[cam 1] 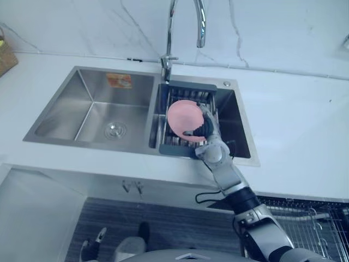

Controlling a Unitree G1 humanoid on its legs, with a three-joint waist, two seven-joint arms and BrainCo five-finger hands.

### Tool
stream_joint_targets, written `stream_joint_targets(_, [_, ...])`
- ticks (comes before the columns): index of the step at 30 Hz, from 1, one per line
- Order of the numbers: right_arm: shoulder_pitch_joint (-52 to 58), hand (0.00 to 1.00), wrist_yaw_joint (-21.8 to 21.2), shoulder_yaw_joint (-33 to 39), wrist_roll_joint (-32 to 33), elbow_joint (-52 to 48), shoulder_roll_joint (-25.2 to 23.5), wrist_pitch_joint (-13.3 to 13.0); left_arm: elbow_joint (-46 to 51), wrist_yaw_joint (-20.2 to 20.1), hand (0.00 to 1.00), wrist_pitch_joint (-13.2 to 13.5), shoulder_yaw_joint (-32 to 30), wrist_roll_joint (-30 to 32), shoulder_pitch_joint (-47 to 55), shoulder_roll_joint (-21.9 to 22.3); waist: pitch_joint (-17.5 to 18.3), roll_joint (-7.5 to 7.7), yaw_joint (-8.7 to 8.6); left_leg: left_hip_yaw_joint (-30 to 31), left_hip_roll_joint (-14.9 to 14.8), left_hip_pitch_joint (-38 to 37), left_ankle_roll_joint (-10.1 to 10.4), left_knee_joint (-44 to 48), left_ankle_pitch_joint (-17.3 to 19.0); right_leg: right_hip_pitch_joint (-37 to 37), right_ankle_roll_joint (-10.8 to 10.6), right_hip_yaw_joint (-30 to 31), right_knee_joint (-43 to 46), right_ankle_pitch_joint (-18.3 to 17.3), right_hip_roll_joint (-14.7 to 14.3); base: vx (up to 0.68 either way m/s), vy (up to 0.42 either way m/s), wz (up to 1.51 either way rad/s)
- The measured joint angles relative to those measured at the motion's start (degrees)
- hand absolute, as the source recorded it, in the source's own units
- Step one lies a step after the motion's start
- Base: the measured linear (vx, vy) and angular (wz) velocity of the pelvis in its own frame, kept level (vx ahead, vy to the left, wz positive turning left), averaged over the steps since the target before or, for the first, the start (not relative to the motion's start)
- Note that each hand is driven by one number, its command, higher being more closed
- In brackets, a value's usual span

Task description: Walk over to the sink, pick up the cup, carry it to the dishwasher, place the cup inside the dishwasher, then close the dishwasher door

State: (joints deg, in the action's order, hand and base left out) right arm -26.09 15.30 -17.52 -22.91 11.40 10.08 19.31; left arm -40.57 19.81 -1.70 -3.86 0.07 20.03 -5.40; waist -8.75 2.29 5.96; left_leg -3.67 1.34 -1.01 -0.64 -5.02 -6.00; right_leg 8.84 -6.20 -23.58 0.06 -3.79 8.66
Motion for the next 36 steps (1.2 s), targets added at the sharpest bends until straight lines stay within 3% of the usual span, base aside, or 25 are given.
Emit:
stream_joint_targets(12, [-6.87,0.0,-4.33,-4.62,-2.36,6.14,-1.48,5.1,-0.57,1.06,0.0,0.53,0.07,0.05,-0.2,0.08,0.1,0.1,1.16,0.32,-0.75,1.24,0.31,0.03,-1.0,-0.96,0.31,-0.26,0.46,0.37,-0.65,-0.01,-0.007,0.02])
stream_joint_targets(18, [-8.63,0.0,-5.4,-6.33,-7.53,8.17,-2.54,7.72,-0.57,1.05,0.0,0.5,0.08,0.08,-0.26,0.05,0.32,0.23,1.86,0.56,-1.68,1.84,0.76,0.02,-1.36,-1.4,0.88,-0.45,0.42,0.53,-1.54,-0.04,-0.025,0.01])
stream_joint_targets(30, [-13.65,0.0,-11.53,-7.22,-18.62,18.3,-5.01,16.33,-0.52,1.02,0.0,-0.9,0.04,0.18,-0.84,-0.21,1.27,1.08,3.28,1.26,-3.06,2.82,1.87,0.02,-2.2,-1.86,1.98,-0.79,-0.5,1.31,-3.15,-0.02,-0.013,0.01])
stream_joint_targets(36, [-15.53,0.0,-11.44,-8.35,-19.66,21.73,-5.7,18.69,-0.44,1.02,0.0,-1.66,0.05,0.15,-1.51,-0.32,1.44,1.35,4.45,1.8,-3.4,3.32,2.09,0.02,-2.4,-1.85,2.3,-1.13,-1.16,1.71,-3.7,-0.02,-0.014,0.03])
